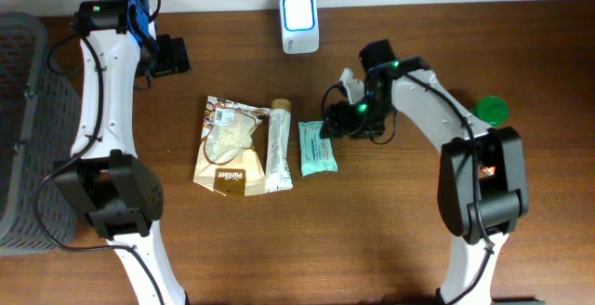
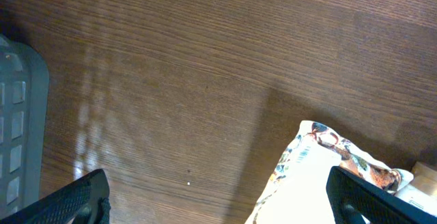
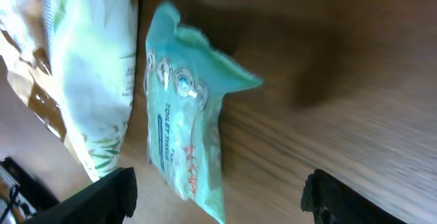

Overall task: Scan the item barcode
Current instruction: 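Move the right gripper left over the mint-green wipes pack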

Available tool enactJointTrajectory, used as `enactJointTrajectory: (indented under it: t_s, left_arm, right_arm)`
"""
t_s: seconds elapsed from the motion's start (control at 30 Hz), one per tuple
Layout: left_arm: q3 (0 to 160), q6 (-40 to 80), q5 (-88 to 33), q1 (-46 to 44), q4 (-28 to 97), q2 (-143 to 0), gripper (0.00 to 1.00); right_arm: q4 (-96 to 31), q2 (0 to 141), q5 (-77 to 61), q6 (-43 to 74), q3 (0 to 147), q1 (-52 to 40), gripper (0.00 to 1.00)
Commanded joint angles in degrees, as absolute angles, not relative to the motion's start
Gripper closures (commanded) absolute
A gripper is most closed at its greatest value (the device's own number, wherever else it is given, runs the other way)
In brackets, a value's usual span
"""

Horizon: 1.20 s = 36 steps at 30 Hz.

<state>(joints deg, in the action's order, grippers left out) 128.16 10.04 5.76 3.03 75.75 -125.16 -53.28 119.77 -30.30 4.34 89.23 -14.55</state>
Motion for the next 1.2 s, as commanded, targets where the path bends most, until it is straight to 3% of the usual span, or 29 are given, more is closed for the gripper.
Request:
enactJointTrajectory:
  t_s: [0.0, 0.17, 0.4, 0.57, 0.73, 0.97, 1.17]
  left_arm:
    - [129.3, 9.1, 5.4, 3.2, 75.7, -125.1, 0.01]
    - [129.3, 9.1, 5.4, 3.2, 75.7, -125.1, 0.01]
    - [129.3, 9.1, 5.4, 3.2, 75.7, -125.1, 0.01]
    - [129.3, 9.1, 5.4, 3.2, 75.7, -125.1, 0.01]
    - [129.3, 9.1, 5.4, 3.2, 75.7, -125.1, 0.01]
    - [129.3, 9.1, 5.4, 3.2, 75.7, -125.1, 0.01]
    - [129.3, 9.1, 5.4, 3.2, 75.7, -125.1, 0.01]
  right_arm:
    - [-47.7, 119.4, -33.4, 8.1, 83.2, -17.0, 0.25]
    - [-40.7, 119.4, -37.1, 10.0, 79.5, -17.6, 0.29]
    - [-35.6, 119.4, -35.0, 14.5, 79.2, -19.7, 0.46]
    - [-32.9, 119.4, -34.0, 15.5, 77.9, -20.7, 0.62]
    - [-30.7, 119.4, -34.0, 15.5, 77.0, -20.7, 0.85]
    - [-32.9, 116.2, -33.5, 12.3, 79.4, -20.4, 0.88]
    - [-46.3, 107.9, -18.3, 10.7, 86.6, -21.3, 0.93]
